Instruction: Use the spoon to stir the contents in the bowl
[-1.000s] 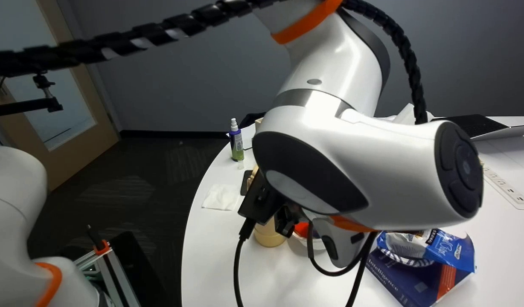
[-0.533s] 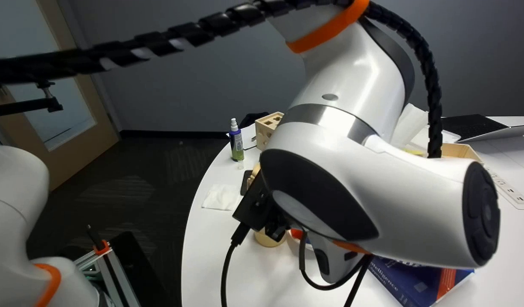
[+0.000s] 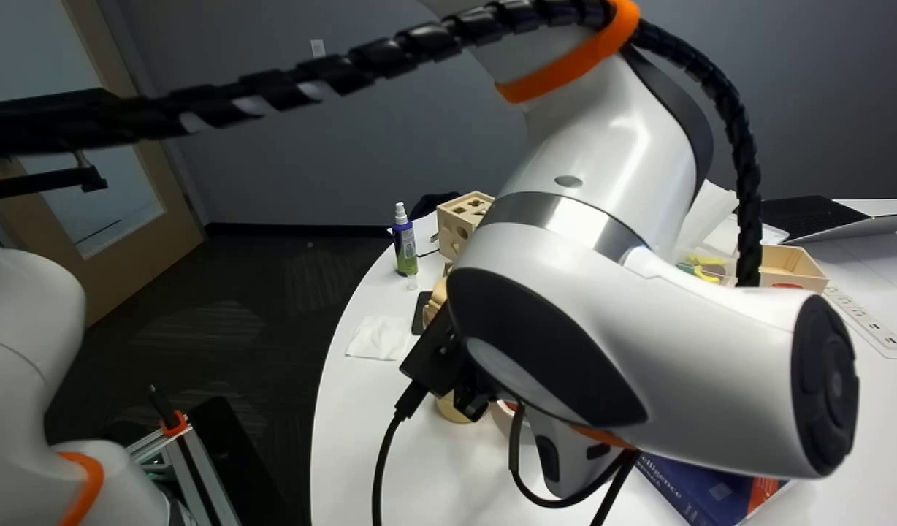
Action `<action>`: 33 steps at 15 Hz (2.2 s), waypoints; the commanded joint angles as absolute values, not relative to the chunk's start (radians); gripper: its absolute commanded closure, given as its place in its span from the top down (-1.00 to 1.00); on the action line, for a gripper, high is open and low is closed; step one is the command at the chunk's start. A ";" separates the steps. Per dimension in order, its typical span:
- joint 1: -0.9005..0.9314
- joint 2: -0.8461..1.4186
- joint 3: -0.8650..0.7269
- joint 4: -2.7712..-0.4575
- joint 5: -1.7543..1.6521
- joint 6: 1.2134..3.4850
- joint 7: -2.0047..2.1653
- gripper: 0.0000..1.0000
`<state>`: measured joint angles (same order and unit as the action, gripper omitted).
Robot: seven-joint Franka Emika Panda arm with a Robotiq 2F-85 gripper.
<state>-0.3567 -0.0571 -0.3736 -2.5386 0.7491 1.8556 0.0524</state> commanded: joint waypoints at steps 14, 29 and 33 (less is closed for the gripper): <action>-0.373 -0.031 -0.386 -2.534 0.860 1.714 0.057 -0.98; -0.371 -0.054 -0.375 -2.589 0.782 1.985 0.183 -0.98; -0.371 -0.060 -0.379 -2.611 0.814 1.979 0.135 -0.98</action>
